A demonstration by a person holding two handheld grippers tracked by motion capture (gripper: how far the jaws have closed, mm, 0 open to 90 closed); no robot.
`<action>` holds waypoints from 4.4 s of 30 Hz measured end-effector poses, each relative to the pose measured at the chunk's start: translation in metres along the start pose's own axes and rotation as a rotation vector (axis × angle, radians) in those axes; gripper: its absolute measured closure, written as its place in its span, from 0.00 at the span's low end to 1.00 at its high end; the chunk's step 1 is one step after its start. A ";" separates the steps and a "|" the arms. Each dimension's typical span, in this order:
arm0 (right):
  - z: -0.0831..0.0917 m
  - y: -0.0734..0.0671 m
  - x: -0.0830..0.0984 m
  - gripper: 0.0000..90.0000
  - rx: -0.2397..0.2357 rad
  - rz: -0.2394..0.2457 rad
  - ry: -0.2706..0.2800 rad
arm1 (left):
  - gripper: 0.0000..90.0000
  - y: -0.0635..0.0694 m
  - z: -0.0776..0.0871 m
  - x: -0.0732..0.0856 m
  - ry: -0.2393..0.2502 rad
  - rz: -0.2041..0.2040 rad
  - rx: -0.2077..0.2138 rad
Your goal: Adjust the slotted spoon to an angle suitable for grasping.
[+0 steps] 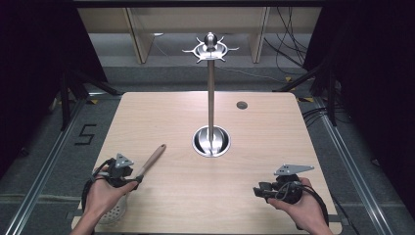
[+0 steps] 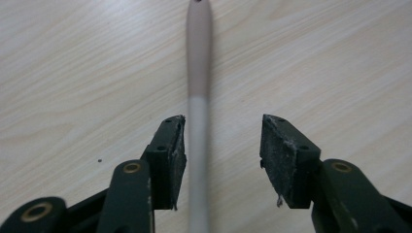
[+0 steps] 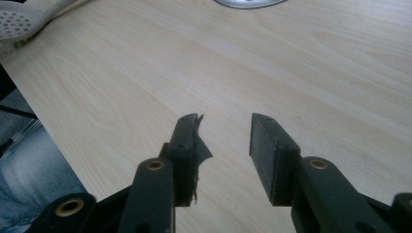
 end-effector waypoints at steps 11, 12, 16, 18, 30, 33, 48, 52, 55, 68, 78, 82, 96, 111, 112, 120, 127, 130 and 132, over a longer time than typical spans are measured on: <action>0.009 0.015 0.003 0.71 -0.005 -0.071 0.036 | 0.91 0.026 0.007 0.005 -0.091 -0.073 0.046; 0.010 0.020 0.002 0.71 0.005 -0.050 0.044 | 0.93 0.025 0.007 0.005 -0.097 -0.068 0.041; 0.013 0.027 0.004 0.71 0.010 -0.107 0.055 | 0.99 0.022 0.006 0.009 -0.133 -0.069 0.045; 0.014 0.033 0.004 0.71 0.029 -0.094 0.057 | 0.99 0.021 0.005 0.010 -0.155 -0.074 0.050; 0.011 0.033 0.006 0.69 0.021 -0.090 0.048 | 0.72 -0.015 -0.022 -0.025 -0.195 -0.031 -0.051; 0.011 0.034 0.007 0.69 0.031 -0.096 0.044 | 0.62 -0.022 -0.031 -0.033 -0.236 -0.024 -0.029; 0.008 0.034 0.006 0.67 0.025 -0.091 0.053 | 0.58 -0.020 -0.057 -0.043 -0.349 -0.036 0.033; 0.009 0.035 0.006 0.67 0.039 -0.093 0.050 | 0.57 -0.016 -0.061 -0.048 -0.355 -0.023 0.053; 0.009 0.035 0.007 0.66 0.039 -0.094 0.049 | 0.55 -0.017 -0.062 -0.051 -0.379 -0.035 0.052; 0.007 0.033 0.008 0.65 0.027 -0.098 0.035 | 0.59 -0.014 -0.063 -0.049 -0.540 -0.047 0.070; 0.006 0.030 0.008 0.65 0.006 -0.126 0.033 | 0.67 -0.018 -0.070 -0.046 -0.529 -0.036 0.063; 0.006 0.030 0.008 0.65 0.007 -0.125 0.031 | 0.70 -0.018 -0.071 -0.045 -0.550 -0.045 0.068; 0.005 0.033 0.008 0.65 0.015 -0.102 0.035 | 0.82 -0.018 -0.074 -0.041 -0.538 -0.012 0.098; 0.004 0.033 0.008 0.63 0.013 -0.105 0.049 | 0.83 -0.024 -0.031 -0.041 -0.311 -0.047 0.094; 0.004 0.034 0.008 0.63 0.013 -0.104 0.048 | 0.83 -0.025 -0.026 -0.041 -0.288 -0.046 0.095; 0.004 0.033 0.007 0.62 0.007 -0.106 0.055 | 0.83 -0.029 0.015 -0.036 -0.057 0.001 0.090; 0.003 0.033 0.008 0.61 0.008 -0.103 0.049 | 0.83 -0.031 0.046 -0.029 0.080 0.023 0.071; 0.003 0.033 0.007 0.61 0.003 -0.100 0.055 | 0.83 -0.033 0.062 -0.026 0.147 0.029 0.072; 0.004 0.034 0.007 0.61 0.000 -0.098 0.065 | 0.83 -0.034 0.070 -0.025 0.186 0.045 0.079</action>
Point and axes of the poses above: each handheld gripper's, and its own axes: z roughly backward along the jaws, x roughly out of its underside, y roughly to its right, the point moved 7 cm from there along -z, roughly forward along the jaws, and after that the axes turned 6 degrees about -y, right-handed, at the moved point
